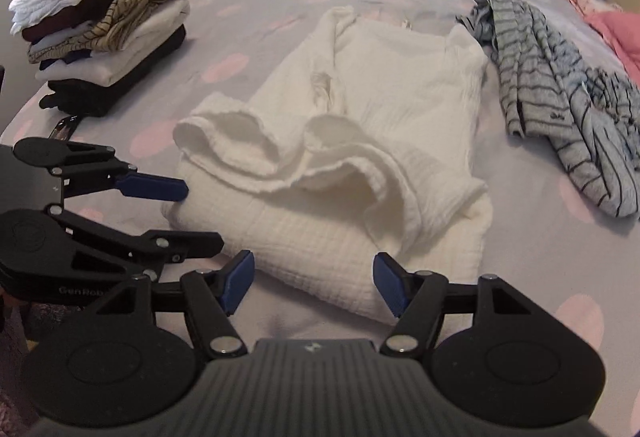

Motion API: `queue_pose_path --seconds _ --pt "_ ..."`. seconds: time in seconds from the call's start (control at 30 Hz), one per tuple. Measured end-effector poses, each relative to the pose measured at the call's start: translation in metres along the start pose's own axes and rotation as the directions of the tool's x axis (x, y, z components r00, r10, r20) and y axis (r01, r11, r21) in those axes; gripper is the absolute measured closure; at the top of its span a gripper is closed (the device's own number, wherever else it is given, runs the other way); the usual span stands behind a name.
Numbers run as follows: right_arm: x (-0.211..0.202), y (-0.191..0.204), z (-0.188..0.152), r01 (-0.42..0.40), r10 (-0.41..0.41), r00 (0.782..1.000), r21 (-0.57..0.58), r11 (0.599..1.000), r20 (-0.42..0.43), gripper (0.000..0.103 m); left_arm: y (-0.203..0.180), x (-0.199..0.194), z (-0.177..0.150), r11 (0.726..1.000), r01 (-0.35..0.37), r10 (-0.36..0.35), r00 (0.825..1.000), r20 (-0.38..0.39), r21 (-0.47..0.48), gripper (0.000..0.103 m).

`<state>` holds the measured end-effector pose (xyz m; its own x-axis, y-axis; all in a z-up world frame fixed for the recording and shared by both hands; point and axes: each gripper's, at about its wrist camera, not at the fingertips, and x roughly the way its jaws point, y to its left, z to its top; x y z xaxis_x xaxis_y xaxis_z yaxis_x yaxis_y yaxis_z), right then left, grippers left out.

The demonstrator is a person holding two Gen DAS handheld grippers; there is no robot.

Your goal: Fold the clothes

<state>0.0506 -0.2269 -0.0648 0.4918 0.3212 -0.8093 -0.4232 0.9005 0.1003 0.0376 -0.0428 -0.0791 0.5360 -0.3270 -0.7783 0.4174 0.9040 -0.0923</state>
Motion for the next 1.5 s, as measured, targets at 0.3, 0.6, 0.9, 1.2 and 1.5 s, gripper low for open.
queue_pose_path --seconds 0.3,0.6,0.9,1.2,1.5 --pt "0.022 -0.017 0.002 0.02 -0.016 0.999 0.075 0.997 -0.052 0.065 0.01 0.016 0.013 0.998 0.024 -0.025 1.0 -0.013 -0.064 0.049" --pt "0.037 -0.032 0.026 0.086 -0.084 0.996 0.103 0.991 -0.026 0.065 0.027 0.034 0.04 0.995 0.018 -0.017 1.0 0.012 -0.1 0.049" --pt "0.052 -0.053 0.065 0.138 -0.148 0.988 0.168 0.976 0.046 0.064 0.06 0.045 0.065 0.981 -0.042 0.061 0.993 0.097 -0.187 0.049" --pt "0.037 -0.066 0.083 0.181 -0.214 0.962 0.192 0.964 0.167 0.058 0.078 0.036 0.074 0.97 -0.072 0.109 0.983 0.151 -0.233 0.049" --pt "0.036 -0.086 0.057 0.142 -0.174 0.98 0.279 0.95 0.093 0.043 0.087 0.029 0.049 0.961 -0.023 0.048 0.995 0.086 -0.275 0.047"
